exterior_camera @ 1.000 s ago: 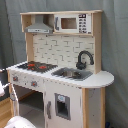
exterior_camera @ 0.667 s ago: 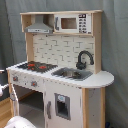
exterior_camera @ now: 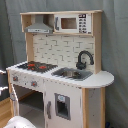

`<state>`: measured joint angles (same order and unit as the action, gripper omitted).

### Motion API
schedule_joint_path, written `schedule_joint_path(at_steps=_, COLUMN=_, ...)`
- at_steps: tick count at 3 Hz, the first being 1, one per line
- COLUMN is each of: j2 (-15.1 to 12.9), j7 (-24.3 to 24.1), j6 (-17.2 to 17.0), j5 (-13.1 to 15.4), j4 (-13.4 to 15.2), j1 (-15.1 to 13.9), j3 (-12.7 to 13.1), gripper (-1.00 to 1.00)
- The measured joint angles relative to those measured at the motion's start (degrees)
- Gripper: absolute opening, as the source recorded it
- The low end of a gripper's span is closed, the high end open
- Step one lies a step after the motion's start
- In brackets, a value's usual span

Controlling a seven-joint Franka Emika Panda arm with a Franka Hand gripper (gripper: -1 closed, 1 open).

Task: Play with the kitchen

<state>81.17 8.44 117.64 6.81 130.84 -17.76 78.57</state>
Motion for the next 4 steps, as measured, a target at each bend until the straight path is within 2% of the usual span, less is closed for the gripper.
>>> schedule_joint_path(at_steps=1, j2=-1.4, j7=1.7, j6=-1.0, j5=-5.6, j4=-0.6, j1=-0.4, j3=0.0, gripper=1.0)
schedule_joint_path(at_steps=2, j2=-3.1, j7=5.0, j6=-2.8, j5=-11.2, j4=-1.0, j1=-1.2, j3=-1.2, gripper=1.0)
schedule_joint_path(at_steps=3, j2=-4.7, j7=8.5, j6=-4.0, j5=-15.2, j4=-1.0, j1=-1.8, j3=-3.0, gripper=1.0)
schedule_joint_path(at_steps=4, j2=-7.4, j7=12.3, j6=-4.2, j5=-19.9, j4=-1.2, j1=-3.3, j3=-4.3, gripper=1.0)
